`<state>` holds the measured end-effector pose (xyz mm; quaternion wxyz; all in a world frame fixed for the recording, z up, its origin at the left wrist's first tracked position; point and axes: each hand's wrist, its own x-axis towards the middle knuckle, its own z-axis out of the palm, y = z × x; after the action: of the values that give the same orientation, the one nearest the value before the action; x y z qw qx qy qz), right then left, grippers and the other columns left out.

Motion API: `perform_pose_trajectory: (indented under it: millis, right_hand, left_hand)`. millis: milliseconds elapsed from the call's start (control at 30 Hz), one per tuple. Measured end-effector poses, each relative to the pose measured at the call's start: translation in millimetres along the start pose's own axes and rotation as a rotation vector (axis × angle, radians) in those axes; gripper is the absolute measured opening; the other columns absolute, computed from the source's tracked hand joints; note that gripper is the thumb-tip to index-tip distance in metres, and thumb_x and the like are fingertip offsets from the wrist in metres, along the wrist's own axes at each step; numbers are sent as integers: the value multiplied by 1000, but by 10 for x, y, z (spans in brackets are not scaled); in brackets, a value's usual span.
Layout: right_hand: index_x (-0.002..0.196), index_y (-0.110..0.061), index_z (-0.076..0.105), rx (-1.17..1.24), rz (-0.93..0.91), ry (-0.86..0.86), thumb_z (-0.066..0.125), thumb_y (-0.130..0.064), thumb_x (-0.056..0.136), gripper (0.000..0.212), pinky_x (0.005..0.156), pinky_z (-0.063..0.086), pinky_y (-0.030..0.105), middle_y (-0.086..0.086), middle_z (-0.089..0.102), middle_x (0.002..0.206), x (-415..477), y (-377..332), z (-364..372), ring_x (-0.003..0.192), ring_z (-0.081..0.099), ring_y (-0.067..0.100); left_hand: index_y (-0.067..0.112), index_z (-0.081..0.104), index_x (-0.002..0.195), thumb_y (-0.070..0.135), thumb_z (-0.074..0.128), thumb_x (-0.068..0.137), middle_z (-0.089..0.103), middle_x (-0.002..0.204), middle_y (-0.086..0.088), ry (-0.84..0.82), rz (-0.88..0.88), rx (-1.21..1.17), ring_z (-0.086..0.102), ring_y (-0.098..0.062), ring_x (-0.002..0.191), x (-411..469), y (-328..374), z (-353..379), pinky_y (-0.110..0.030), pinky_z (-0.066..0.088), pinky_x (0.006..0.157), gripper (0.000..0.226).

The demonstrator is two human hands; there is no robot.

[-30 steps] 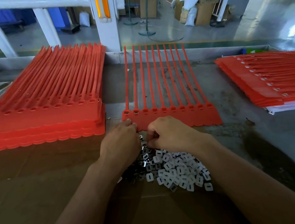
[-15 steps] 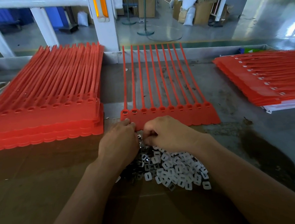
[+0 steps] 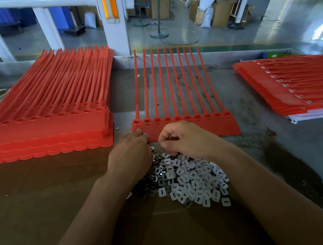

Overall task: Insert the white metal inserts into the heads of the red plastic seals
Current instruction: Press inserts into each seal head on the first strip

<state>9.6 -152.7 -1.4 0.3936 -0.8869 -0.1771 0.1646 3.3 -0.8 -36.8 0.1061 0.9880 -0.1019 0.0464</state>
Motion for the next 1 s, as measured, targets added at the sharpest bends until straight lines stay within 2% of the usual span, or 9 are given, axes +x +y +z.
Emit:
perform_pose_trajectory:
  millis: [67, 133, 333, 400, 600, 700, 833, 900, 1000]
  right_hand:
    - [89, -30, 62, 15, -8, -10, 56, -17, 91, 15, 73, 50, 18, -11, 66, 87, 7, 19, -10, 77, 62, -1]
    - [90, -30, 65, 15, -14, -11, 59, -15, 89, 16, 71, 45, 12, -14, 66, 87, 14, 30, -18, 79, 61, -5]
    - [73, -28, 63, 46, 40, 98, 67, -11, 82, 20, 50, 42, 6, -12, 64, 65, 133, 43, -82, 53, 57, -10]
    - [70, -26, 64, 47, 76, 188, 69, -11, 81, 19, 51, 41, 8, -11, 62, 63, 259, 66, -136, 53, 56, -6]
    - [64, -20, 64, 22, 163, 364, 73, -12, 76, 17, 60, 36, 9, -10, 62, 74, 656, 152, -191, 75, 52, -2]
    - [81, -11, 72, 43, 188, 353, 67, -10, 81, 4, 69, 40, 17, 3, 70, 98, 780, 160, -157, 79, 55, 5]
    - [101, 1, 68, -80, 226, 260, 57, -9, 87, 21, 83, 47, 26, 12, 66, 111, 861, 144, -152, 103, 60, 22]
    - [98, 7, 66, -80, 253, 269, 55, -7, 85, 22, 82, 52, 36, 18, 67, 101, 889, 145, -158, 95, 62, 28]
    - [90, 1, 68, -117, 277, 235, 55, -6, 82, 16, 58, 41, 27, 9, 60, 75, 901, 134, -151, 65, 53, 18]
  left_hand:
    - [15, 56, 113, 20, 39, 92, 52, 125, -2, -7, 6, -4, 51, -18, 110, 1, -3, -3, -28, 39, 90, 27]
    - [15, 55, 112, 20, 40, 92, 52, 124, -2, -17, -1, -15, 51, -18, 110, 6, -2, -7, -29, 40, 90, 26]
    - [13, 57, 115, 20, 39, 93, 51, 130, -2, 2, -12, -21, 49, -18, 115, 3, 1, -1, -28, 39, 94, 29]
    - [13, 57, 116, 20, 39, 92, 51, 130, -2, 3, -19, -28, 49, -18, 116, -1, 1, 0, -28, 39, 94, 30]
    - [12, 56, 120, 20, 39, 93, 49, 133, -2, -1, -27, -47, 48, -19, 118, -2, 6, -6, -29, 39, 95, 33]
    - [12, 55, 122, 20, 39, 93, 47, 135, -2, -4, -25, -48, 47, -19, 120, 3, 4, -3, -29, 39, 96, 34]
    - [12, 54, 122, 19, 40, 92, 47, 135, -3, -11, -24, -49, 46, -20, 120, 4, -3, 4, -31, 39, 98, 34]
    - [12, 54, 122, 19, 40, 92, 46, 136, -3, -12, -29, -49, 45, -20, 122, 3, -3, 5, -31, 38, 99, 34]
    - [12, 53, 123, 20, 39, 93, 45, 137, -3, -10, -33, -48, 43, -20, 123, -2, 1, 5, -30, 36, 99, 34]
